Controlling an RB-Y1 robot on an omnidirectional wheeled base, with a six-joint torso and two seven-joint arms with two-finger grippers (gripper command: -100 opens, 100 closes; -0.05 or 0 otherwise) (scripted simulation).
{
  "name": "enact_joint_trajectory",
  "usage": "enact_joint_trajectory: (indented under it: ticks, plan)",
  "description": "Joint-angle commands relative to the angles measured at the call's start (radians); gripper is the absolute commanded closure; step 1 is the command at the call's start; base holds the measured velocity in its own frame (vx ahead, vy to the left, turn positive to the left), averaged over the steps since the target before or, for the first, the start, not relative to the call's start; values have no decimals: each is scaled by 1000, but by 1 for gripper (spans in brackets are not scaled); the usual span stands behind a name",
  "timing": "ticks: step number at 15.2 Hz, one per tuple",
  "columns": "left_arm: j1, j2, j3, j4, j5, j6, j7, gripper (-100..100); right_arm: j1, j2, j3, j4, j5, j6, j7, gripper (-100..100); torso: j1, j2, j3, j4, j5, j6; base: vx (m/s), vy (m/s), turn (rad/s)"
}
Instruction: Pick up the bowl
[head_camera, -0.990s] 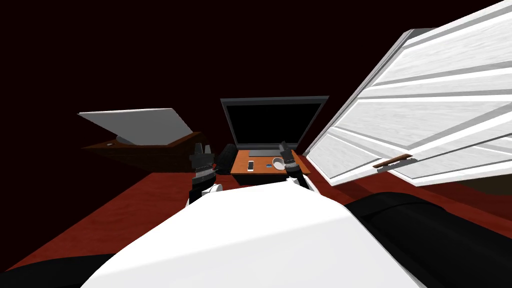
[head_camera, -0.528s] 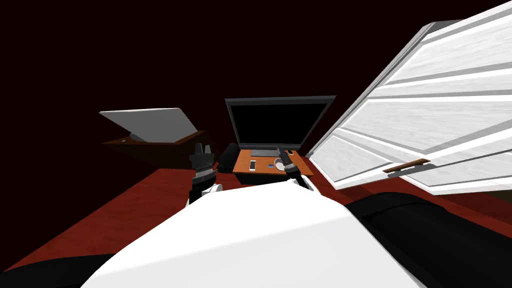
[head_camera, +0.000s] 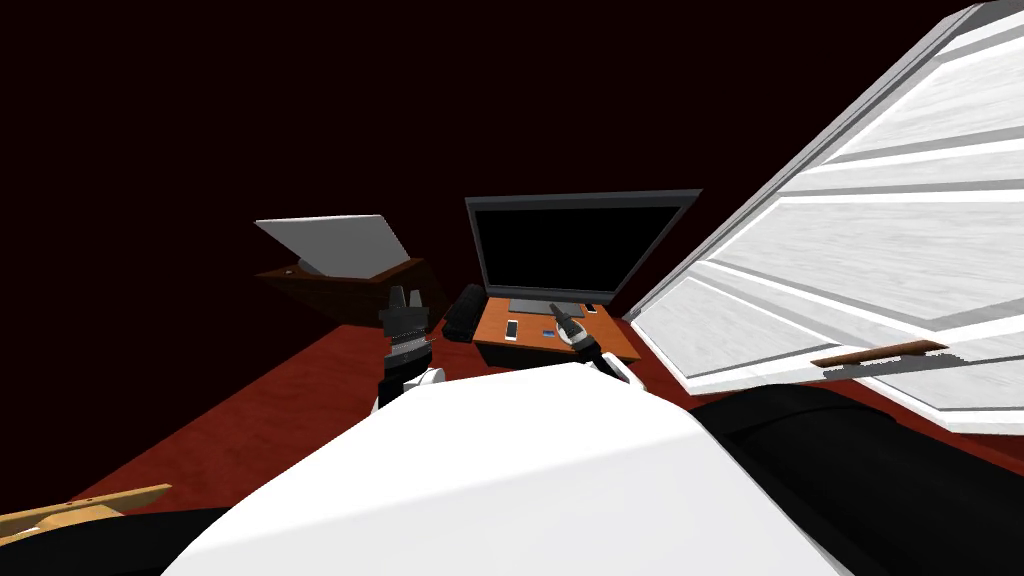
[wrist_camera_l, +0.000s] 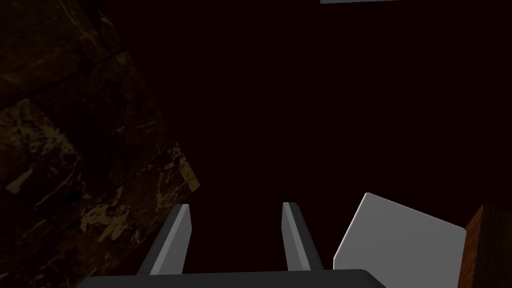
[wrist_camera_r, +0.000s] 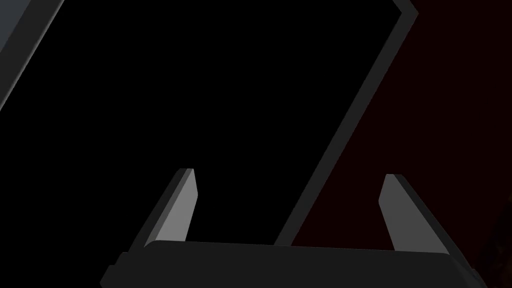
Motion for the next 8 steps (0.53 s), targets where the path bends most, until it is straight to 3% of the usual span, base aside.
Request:
enact_joint_trajectory:
  ticks: [1,5,7,8]
  plan:
    - [0,0,0,0,0,0,0,0,-7,-26,3,50,16,4,13,-100,0,0,0,0,0,0,-5,30,160]
    - [0,0,0,0,0,0,0,0,-18,-89,17,134,65,24,51,-100,0,0,0,0,0,0,-5,28,123]
    - [0,0,0,0,0,0,0,0,-18,-89,17,159,65,24,51,-100,0,0,0,0,0,0,1,30,102]
    - [0,0,0,0,0,0,0,0,-24,-120,25,187,91,35,70,-100,0,0,0,0,0,1,4,29,129]
